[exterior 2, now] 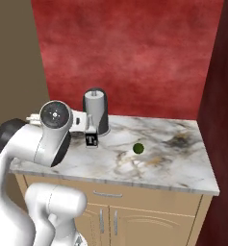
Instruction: Place the liquors on the top shelf of the fridge to keep them out of children's reach, and place the lime on lower shelves for easy access.
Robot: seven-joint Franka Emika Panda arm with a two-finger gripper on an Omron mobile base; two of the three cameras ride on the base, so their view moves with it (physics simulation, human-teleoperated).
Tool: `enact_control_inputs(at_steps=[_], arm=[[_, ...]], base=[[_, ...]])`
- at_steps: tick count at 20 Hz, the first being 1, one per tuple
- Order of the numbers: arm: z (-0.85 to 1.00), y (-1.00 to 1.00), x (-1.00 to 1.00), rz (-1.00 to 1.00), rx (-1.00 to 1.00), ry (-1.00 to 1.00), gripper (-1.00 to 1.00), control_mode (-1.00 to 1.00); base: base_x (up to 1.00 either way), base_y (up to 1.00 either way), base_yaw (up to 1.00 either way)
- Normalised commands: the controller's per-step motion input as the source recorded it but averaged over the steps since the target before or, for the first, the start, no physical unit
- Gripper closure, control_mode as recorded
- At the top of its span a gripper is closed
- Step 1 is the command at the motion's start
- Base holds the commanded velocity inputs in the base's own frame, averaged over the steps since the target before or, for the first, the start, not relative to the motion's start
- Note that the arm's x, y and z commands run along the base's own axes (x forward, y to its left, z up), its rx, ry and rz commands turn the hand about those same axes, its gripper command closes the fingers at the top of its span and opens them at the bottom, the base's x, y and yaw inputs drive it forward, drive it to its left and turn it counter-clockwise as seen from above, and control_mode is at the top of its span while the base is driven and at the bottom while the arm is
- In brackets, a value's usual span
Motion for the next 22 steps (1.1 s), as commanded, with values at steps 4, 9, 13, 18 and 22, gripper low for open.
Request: enact_control_inputs(at_steps=[4,9,13,18,22], arm=[[-0.35,0.0,0.36,0.07,-0.02,-0.06,-1.0,-1.0],[-0.37,0.0,0.39,0.07,-0.02,-0.04,-1.0,-1.0],[-0.31,-0.01,0.33,0.06,0.0,-0.06,-1.0,-1.0],[-0.23,-0.08,0.27,0.06,0.0,-0.09,-1.0,-1.0],[-0.26,-0.12,0.28,0.07,0.0,-0.06,-1.0,-1.0]], base=[[0.0,0.0,0.0],[0.0,0.0,0.0],[0.0,0.0,0.0],[0.0,0.0,0.0],[0.0,0.0,0.0]])
